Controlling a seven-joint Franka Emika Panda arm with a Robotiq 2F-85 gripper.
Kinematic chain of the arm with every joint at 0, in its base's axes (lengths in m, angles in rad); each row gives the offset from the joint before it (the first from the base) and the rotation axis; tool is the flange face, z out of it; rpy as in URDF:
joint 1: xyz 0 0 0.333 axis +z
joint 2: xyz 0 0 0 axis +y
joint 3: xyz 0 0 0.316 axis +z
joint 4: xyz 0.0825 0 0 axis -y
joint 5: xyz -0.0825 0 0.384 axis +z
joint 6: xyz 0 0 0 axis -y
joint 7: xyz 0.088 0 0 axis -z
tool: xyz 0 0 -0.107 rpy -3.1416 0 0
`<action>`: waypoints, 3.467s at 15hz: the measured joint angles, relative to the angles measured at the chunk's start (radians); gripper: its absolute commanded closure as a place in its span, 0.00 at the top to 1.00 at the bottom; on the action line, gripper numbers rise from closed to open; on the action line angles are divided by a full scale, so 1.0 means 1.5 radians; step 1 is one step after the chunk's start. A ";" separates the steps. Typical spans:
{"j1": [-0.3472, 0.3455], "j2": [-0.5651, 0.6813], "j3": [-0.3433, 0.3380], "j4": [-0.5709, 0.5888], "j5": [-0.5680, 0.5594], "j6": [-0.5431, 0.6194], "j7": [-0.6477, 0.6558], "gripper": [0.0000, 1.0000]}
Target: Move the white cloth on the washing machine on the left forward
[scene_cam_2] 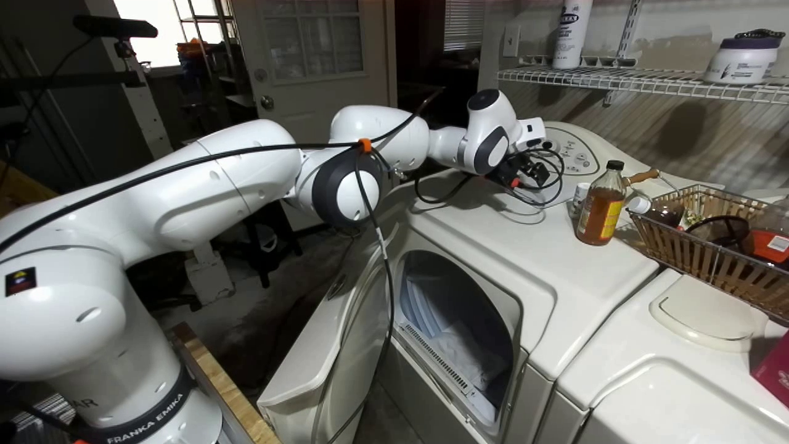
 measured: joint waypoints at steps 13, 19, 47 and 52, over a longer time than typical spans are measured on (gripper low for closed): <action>0.004 -0.002 0.000 0.019 0.000 -0.178 -0.001 1.00; 0.005 -0.002 0.003 0.037 0.000 -0.176 -0.004 0.76; 0.008 0.004 -0.002 0.041 0.000 -0.205 0.008 0.00; 0.030 -0.024 -0.036 0.047 -0.021 -0.370 0.058 0.00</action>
